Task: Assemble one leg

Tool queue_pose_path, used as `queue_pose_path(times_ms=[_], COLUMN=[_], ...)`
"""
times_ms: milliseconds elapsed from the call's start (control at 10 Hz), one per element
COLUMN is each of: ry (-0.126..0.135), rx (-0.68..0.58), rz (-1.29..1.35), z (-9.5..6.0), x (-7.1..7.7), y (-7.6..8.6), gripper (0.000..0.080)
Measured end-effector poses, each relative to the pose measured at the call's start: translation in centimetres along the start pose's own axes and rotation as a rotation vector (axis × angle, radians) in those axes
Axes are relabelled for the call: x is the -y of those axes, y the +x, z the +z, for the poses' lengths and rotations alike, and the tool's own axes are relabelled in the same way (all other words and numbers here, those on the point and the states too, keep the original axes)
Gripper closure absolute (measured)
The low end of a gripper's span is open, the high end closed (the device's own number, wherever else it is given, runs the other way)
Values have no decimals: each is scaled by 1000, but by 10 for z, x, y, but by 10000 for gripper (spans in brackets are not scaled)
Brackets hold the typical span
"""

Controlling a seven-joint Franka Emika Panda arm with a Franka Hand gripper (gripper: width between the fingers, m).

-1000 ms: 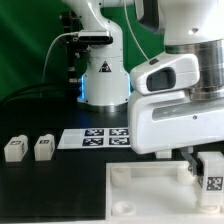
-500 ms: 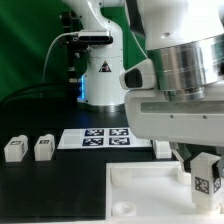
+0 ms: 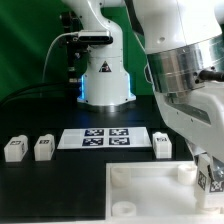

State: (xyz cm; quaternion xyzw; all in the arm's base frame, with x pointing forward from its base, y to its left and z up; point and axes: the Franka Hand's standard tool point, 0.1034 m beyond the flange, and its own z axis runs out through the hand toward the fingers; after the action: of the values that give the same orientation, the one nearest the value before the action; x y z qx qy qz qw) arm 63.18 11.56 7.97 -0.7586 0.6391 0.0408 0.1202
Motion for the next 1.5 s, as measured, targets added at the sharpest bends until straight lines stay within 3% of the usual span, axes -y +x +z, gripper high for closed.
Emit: queue_pose_path(times_ms=[100,200,300,400,500,600,700,900,1000,1100,1400,1500], ry=[-2,-3,-12,-21,-24,-24,-25,-35,-100,-131,-127,-123], rx=[1,1,-7,-17,-17,-17,-16,-13,0,-25,-21,-25], rz=[-55,-60,-216,-454,-601,-682,-751,-952,-1145,-1372,-1331,-1232], z=[0,1,2,3,3,3,3,2,-2,-5,-3,-3], x=[0,-1,-2,-2,-2,-2,-2,-3,-3,6,5,5], y=[0,-2,-6,-7,-7,-6,-6,-5,-1,0,-2,-3], gripper=[492,412,412,235,235,165,154,151,151,151,177,348])
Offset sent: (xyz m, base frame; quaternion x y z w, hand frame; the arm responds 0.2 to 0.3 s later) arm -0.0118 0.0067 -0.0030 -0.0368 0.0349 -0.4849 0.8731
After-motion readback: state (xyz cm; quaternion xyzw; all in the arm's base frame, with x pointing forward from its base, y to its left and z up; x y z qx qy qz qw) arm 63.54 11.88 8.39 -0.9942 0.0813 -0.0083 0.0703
